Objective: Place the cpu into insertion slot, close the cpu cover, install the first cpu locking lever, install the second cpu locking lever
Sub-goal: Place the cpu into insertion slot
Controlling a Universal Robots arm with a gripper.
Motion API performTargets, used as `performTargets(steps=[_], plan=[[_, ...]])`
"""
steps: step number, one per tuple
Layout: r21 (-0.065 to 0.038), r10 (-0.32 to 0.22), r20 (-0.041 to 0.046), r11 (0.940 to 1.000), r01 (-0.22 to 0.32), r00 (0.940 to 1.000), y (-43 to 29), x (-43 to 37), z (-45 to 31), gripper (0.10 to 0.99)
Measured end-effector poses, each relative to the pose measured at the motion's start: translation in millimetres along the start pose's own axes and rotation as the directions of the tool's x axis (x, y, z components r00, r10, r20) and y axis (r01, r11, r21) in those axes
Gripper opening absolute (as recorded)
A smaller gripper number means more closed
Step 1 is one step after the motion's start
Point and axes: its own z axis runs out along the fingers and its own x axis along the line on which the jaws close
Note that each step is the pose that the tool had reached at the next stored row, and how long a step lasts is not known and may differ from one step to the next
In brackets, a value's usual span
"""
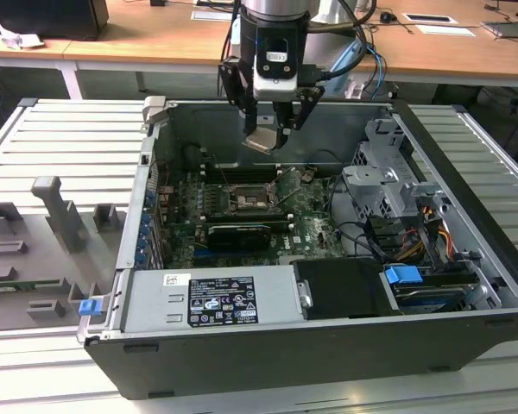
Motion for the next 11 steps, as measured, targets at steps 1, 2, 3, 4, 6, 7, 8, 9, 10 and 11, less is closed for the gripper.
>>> performTargets(steps=[1,2,3,4,6,7,8,9,10,11], plan=[[-0.001,0.016,0.0014,0.9999,-0.016,0.9999,0.0,0.0,0.3,0.529],[-0.001,0.026,0.0023,0.9997,-0.026,0.9997,0.0,0.0,0.5,0.529],[-0.001,0.039,0.0035,0.9992,-0.039,0.9992,0.0,0.0,0.6,0.529],[-0.002,0.06,0.0053,0.9982,-0.06,0.9982,0.2,0.1,1.0,0.529],[-0.002,0.082,0.0073,0.9966,-0.082,0.9966,0.2,0.2,1.5,0.529],[-0.002,0.091,0.008,0.9959,-0.091,0.9958,0.2,0.2,1.7,0.529],[-0.003,0.101,0.0089,0.9949,-0.101,0.9949,0.3,0.3,1.9,0.529],[-0.003,0.108,0.0095,0.9942,-0.108,0.9941,0.3,0.3,2.1,0.529],[-0.003,0.125,0.011,0.9921,-0.125,0.992,0.3,0.3,2.5,0.529],[-0.004,0.134,0.0118,0.9909,-0.134,0.9909,0.3,0.3,2.7,0.529]])
